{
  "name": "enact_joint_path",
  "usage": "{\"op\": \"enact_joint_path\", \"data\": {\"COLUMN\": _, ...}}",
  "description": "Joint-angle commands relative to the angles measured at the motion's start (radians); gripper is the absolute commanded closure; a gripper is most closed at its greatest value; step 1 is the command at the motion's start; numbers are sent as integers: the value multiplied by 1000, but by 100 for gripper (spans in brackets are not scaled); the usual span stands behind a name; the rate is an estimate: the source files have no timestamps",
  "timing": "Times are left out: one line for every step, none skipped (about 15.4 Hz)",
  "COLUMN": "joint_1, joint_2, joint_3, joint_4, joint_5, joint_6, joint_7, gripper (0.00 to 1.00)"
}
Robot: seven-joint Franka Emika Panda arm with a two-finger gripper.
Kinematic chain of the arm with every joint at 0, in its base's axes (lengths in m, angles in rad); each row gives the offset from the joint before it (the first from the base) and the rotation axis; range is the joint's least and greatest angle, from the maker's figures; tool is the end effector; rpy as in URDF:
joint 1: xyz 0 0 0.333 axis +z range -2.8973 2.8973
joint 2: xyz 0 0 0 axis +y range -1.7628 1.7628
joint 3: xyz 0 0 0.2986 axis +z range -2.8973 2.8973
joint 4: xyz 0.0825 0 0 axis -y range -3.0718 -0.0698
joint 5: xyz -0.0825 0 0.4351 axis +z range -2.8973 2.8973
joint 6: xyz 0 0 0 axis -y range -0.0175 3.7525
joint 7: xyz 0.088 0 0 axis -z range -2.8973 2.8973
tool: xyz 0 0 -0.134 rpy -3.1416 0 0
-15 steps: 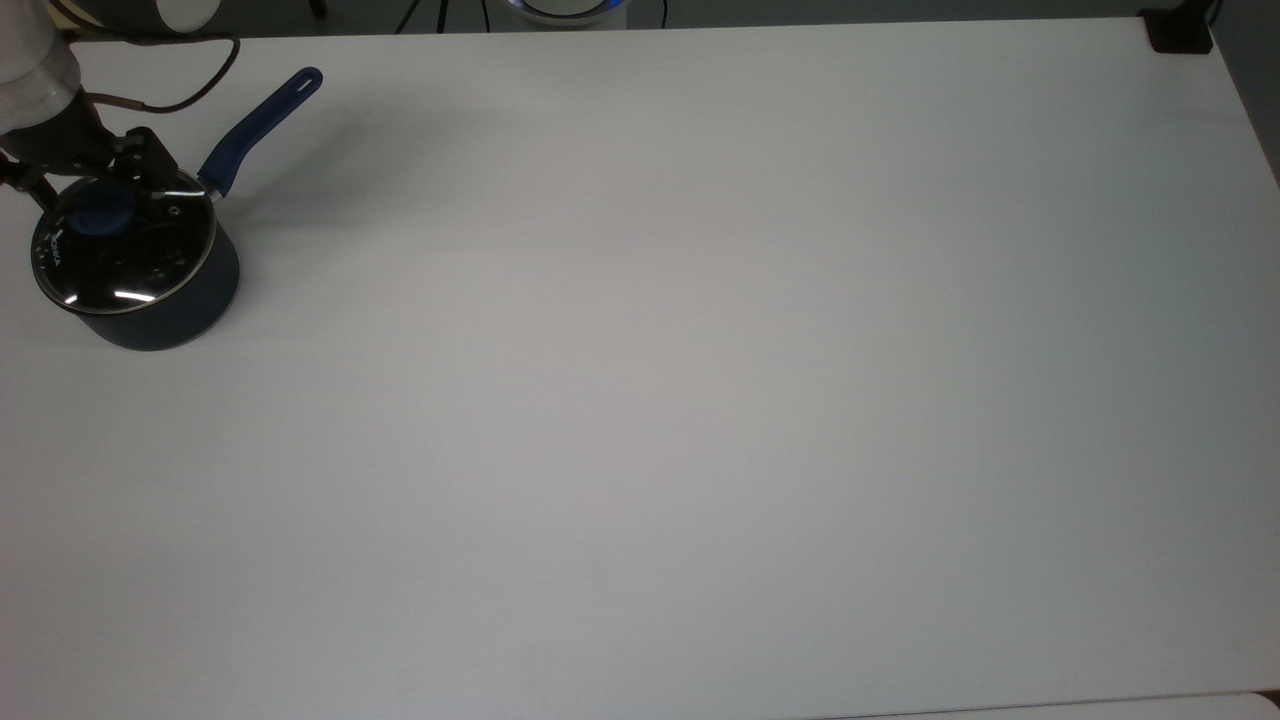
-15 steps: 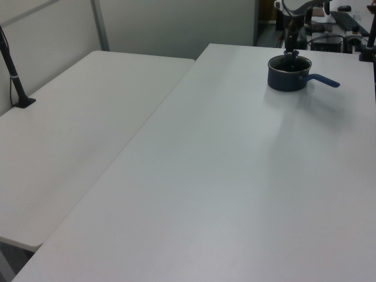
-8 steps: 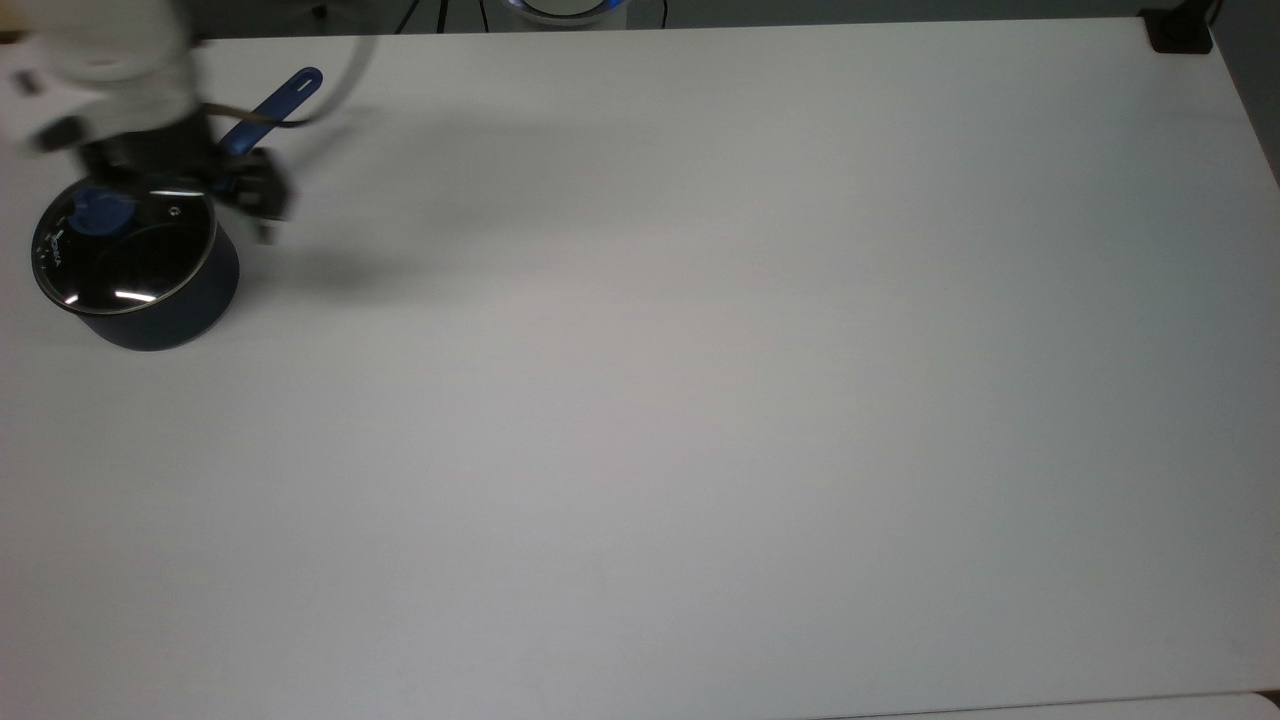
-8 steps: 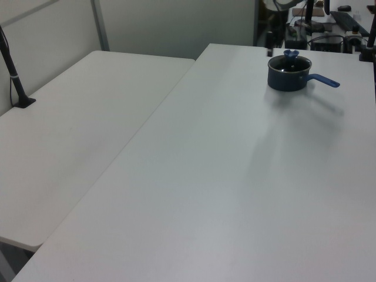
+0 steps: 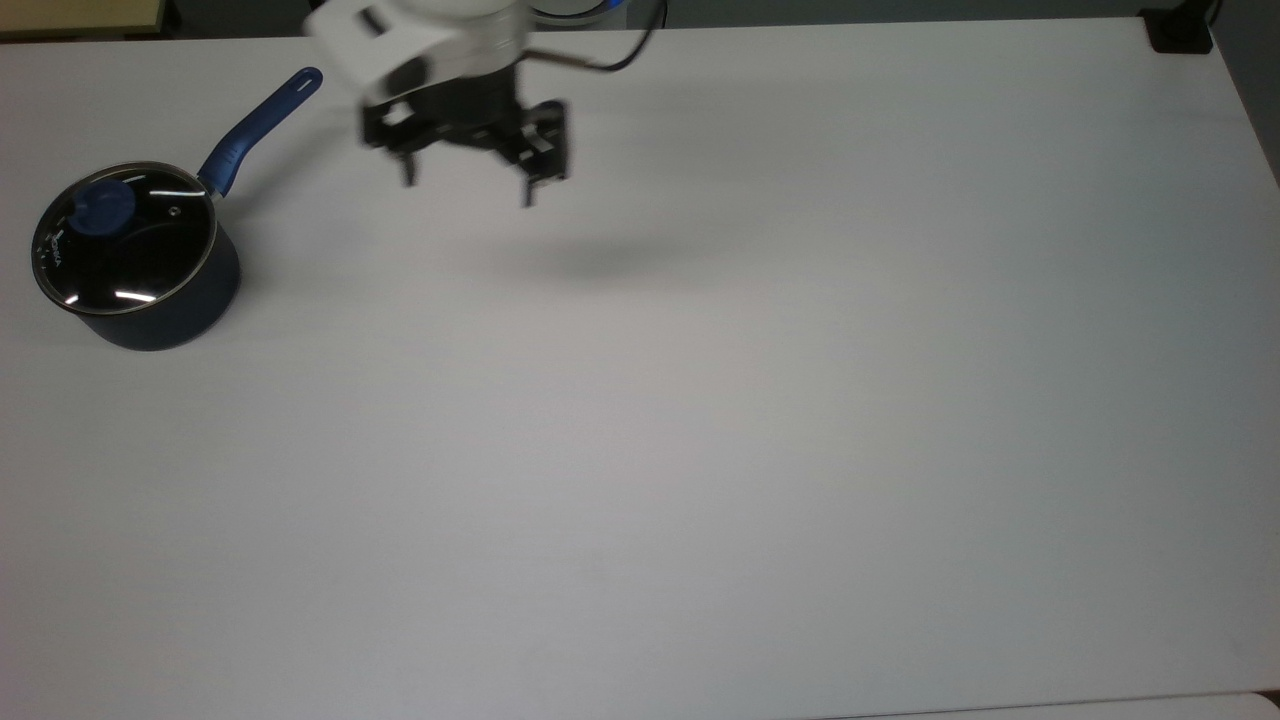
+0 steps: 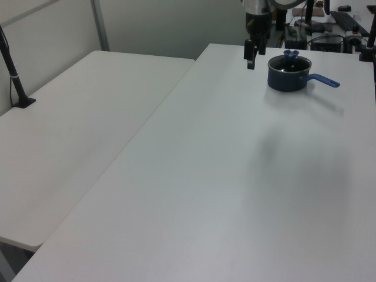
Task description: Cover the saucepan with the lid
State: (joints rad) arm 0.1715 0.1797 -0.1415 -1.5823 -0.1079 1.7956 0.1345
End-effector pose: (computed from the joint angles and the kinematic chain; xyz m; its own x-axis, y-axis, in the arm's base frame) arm 0.6696 0.0134 0.4815 0.9958 -0.0762 0.0507 -0.0820 -0.9887 0.1251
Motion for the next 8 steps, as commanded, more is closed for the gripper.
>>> {"op": "enact_joint_path", "data": {"joint_1": 72, "joint_2": -121, "joint_3": -15, "joint_4": -140, "joint_5": -18, "joint_6": -5, "joint_7": 89, "gripper": 0}}
{"op": "enact_joint_path", "data": {"joint_1": 68, "joint_2": -121, "joint_3": -15, "joint_4": -134, "joint_5": -18, "joint_6": -30, "joint_7": 85, "gripper": 0}}
{"op": "enact_joint_path", "data": {"joint_1": 65, "joint_2": -123, "joint_3": -17, "joint_4": -128, "joint_5": -13, "joint_6": -51, "joint_7": 80, "gripper": 0}}
{"op": "enact_joint_path", "data": {"joint_1": 63, "joint_2": -126, "joint_3": -21, "joint_4": -127, "joint_5": -9, "joint_6": -58, "joint_7": 79, "gripper": 0}}
{"op": "enact_joint_path", "data": {"joint_1": 62, "joint_2": -140, "joint_3": -24, "joint_4": -127, "joint_5": -7, "joint_6": -59, "joint_7": 79, "gripper": 0}}
{"op": "enact_joint_path", "data": {"joint_1": 62, "joint_2": -144, "joint_3": -27, "joint_4": -128, "joint_5": -6, "joint_6": -59, "joint_7": 71, "gripper": 0}}
{"op": "enact_joint_path", "data": {"joint_1": 60, "joint_2": -144, "joint_3": -27, "joint_4": -128, "joint_5": -4, "joint_6": -59, "joint_7": 56, "gripper": 0}}
{"op": "enact_joint_path", "data": {"joint_1": 56, "joint_2": -144, "joint_3": -29, "joint_4": -128, "joint_5": 2, "joint_6": -59, "joint_7": 44, "gripper": 0}}
